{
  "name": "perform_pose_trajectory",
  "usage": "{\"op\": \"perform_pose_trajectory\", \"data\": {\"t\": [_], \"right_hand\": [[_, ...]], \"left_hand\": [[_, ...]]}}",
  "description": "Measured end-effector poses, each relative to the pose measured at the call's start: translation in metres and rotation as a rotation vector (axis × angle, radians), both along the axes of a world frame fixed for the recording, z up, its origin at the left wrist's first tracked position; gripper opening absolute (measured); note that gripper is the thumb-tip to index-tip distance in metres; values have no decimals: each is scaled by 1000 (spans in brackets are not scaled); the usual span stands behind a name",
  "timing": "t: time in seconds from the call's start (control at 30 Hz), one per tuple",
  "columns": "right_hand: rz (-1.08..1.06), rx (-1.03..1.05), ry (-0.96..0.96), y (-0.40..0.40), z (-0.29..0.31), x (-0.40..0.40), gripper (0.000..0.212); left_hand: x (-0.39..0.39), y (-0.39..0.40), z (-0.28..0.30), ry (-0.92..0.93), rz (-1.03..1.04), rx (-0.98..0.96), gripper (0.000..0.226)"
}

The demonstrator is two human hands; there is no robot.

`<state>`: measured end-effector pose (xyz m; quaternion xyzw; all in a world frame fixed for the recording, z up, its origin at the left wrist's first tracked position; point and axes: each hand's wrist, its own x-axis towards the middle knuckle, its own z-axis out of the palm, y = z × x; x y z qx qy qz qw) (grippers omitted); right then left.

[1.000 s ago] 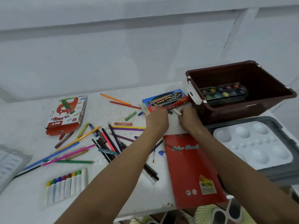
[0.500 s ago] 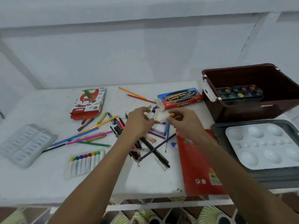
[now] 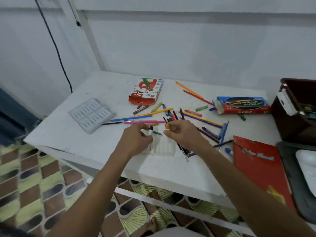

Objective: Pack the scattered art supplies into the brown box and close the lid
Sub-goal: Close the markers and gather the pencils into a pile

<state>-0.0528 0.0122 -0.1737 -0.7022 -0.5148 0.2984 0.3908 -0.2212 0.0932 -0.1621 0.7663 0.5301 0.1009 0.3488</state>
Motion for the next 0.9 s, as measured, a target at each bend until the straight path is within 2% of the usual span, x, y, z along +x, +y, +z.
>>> {"op": "perform_pose_trajectory", "data": {"t": [0.1,0.23,0.53,0.67,0.9], "right_hand": [[-51,-77,-103,6,-7,-6,22],[-94,-142,-44,3,-14,-16,29],[-31,-106,-156,-2,-25,-27,14],[6,-115,-236,-7,-26,-22,23],[70,-186,-247,-14,-28,-19,41]], "left_hand": [[0,-5,-6,-28,-12,-49,36],[6,-11,-12,8,-67,-42,38],[14,-15,-20,65,-102,33,36],[12,-14,-22,102,-140,94,29],[6,-2,-20,118,-268,124,30]]}}
